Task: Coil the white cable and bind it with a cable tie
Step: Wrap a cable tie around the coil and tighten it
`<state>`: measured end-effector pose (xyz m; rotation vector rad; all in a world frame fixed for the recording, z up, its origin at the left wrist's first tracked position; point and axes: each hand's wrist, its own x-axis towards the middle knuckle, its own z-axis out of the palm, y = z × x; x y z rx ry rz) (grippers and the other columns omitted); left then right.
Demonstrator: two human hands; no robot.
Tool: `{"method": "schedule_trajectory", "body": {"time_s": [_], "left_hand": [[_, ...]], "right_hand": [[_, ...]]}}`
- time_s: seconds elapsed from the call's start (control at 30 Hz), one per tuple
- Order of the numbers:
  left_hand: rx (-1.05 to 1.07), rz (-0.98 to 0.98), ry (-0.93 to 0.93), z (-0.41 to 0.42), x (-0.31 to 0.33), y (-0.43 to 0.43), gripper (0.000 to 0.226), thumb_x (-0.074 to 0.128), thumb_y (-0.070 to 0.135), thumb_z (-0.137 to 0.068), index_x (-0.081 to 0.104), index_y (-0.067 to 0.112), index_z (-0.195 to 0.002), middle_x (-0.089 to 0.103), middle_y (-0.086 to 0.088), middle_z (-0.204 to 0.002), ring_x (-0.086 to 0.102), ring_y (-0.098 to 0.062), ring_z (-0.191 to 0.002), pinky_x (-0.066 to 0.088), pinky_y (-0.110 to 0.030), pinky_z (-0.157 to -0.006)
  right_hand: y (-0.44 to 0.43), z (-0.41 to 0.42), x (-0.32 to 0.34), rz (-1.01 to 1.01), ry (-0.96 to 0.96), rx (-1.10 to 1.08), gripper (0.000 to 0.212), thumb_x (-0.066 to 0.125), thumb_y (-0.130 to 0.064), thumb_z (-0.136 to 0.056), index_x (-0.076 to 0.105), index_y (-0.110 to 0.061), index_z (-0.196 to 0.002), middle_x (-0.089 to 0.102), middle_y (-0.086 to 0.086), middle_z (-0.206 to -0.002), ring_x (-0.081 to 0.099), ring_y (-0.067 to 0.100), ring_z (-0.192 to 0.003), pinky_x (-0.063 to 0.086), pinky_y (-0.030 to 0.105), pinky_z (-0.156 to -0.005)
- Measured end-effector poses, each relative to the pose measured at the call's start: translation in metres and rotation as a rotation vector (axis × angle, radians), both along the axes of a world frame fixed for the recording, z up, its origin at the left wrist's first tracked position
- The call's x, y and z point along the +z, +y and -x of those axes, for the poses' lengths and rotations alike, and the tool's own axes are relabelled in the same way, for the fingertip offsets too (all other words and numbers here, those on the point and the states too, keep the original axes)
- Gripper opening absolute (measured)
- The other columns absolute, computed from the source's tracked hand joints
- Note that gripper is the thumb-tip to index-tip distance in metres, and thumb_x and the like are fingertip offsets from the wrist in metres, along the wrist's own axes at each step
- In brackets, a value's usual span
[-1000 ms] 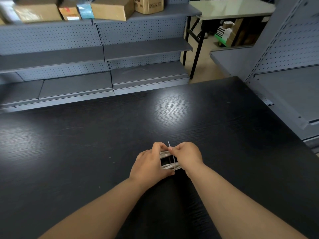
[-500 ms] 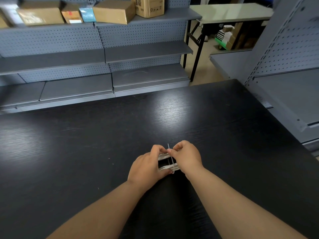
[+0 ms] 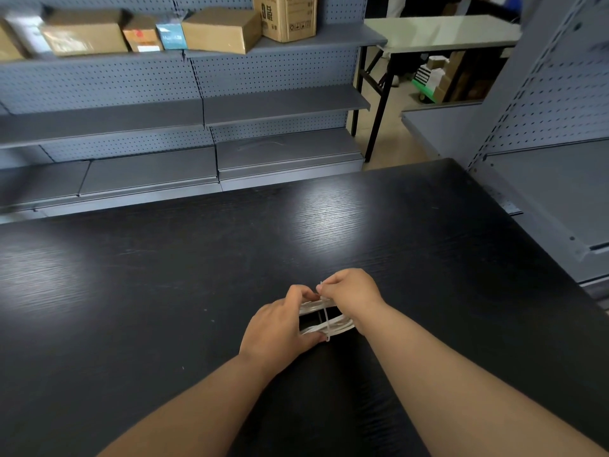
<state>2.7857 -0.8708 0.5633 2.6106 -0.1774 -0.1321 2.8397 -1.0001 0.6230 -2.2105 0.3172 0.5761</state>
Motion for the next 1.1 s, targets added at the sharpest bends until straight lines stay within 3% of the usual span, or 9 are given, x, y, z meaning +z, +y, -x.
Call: {"method": "schedule_trajectory", "body": {"time_s": [0.33,0.53,0.97,1.1], "left_hand": [[-0.028,0.033,-0.017,0.000,0.000,0.002,0.064,0.071,0.048,-0.072,0.030,0.042,-0.121,0.054,0.020,-0.127,0.053,-0.005,-0.113,0.034,-0.019,-0.085],[-0.031,0.062,-0.004,-0.002,0.001,0.002,0.073,0.071,0.046,-0.071,0.026,0.051,-0.128,0.052,0.024,-0.128,0.048,-0.001,-0.117,0.034,-0.021,-0.091],[-0.053,0.021,-0.024,-0.002,0.001,0.000,0.067,0.062,0.044,-0.073,0.031,0.047,-0.132,0.049,0.024,-0.130,0.046,-0.001,-0.116,0.031,-0.019,-0.091],[-0.052,0.038,-0.019,-0.001,0.003,-0.001,0.067,0.051,0.058,-0.069,0.030,0.047,-0.132,0.048,0.025,-0.129,0.045,0.000,-0.115,0.033,-0.020,-0.091]], "right_hand": [[-0.003,-0.002,-0.010,-0.106,-0.020,-0.102,0.011,0.062,-0.021,-0.088,0.070,-0.014,-0.093,0.069,0.006,-0.101,0.061,0.018,-0.094,0.045,0.029,-0.075],[-0.003,-0.004,-0.015,-0.162,0.004,-0.173,0.010,0.063,-0.018,-0.087,0.070,-0.012,-0.092,0.069,0.009,-0.102,0.062,0.023,-0.100,0.048,0.031,-0.081],[-0.007,-0.006,-0.017,-0.214,0.051,-0.218,0.004,0.064,-0.017,-0.086,0.068,-0.015,-0.085,0.069,0.007,-0.103,0.061,0.022,-0.100,0.048,0.032,-0.082],[-0.008,-0.007,-0.013,-0.212,0.080,-0.195,0.008,0.063,-0.017,-0.087,0.069,-0.013,-0.091,0.068,0.008,-0.104,0.060,0.023,-0.101,0.050,0.035,-0.087]]}}
